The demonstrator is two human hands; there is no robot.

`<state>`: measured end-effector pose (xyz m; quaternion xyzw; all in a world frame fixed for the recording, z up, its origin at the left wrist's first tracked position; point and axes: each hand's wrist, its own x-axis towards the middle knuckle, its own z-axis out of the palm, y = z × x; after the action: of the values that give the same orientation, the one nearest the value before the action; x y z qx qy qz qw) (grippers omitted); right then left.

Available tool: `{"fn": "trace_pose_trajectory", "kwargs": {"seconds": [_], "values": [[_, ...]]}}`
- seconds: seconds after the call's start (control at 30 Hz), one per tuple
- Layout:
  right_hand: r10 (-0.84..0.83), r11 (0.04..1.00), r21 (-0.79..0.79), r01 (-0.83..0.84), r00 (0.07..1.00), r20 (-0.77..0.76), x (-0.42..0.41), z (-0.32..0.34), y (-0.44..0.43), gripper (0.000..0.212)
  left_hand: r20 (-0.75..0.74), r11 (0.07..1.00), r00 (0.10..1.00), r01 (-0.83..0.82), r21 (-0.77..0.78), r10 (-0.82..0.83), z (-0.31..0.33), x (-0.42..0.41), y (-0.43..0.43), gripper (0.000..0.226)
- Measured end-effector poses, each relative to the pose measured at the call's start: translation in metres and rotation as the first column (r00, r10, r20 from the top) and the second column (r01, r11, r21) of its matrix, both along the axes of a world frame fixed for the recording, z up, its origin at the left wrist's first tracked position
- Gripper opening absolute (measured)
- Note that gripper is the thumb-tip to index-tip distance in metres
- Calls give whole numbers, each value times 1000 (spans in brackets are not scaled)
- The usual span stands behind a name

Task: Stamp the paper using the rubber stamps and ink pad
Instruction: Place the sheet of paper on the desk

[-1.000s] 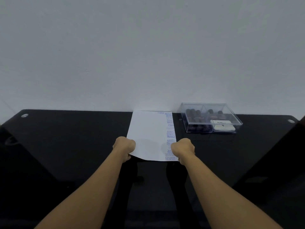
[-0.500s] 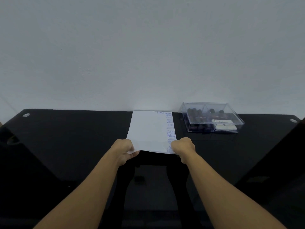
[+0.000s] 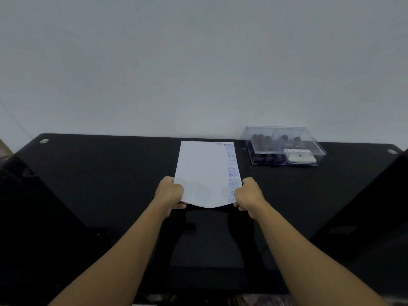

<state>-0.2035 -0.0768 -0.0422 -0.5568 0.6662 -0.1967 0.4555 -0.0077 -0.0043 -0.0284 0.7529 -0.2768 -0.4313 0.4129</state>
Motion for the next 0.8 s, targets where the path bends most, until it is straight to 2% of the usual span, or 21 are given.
{"fn": "trace_pose_trajectory", "kwargs": {"seconds": [0.2, 0.47, 0.8], "values": [[52, 997, -52, -52, 999, -7, -23, 4, 46, 22, 94, 1000, 996, 1, 4, -1, -2, -12, 43, 31], [66, 997, -46, -66, 998, 11, -56, 2, 115, 20, 291, 998, 956, 37, 44, -48, -7, -31, 109, 29], [112, 984, -122, -126, 987, -117, -71, 2, 143, 13, 442, 993, 889, 105, 52, -117, -14, -34, 135, 31]]}}
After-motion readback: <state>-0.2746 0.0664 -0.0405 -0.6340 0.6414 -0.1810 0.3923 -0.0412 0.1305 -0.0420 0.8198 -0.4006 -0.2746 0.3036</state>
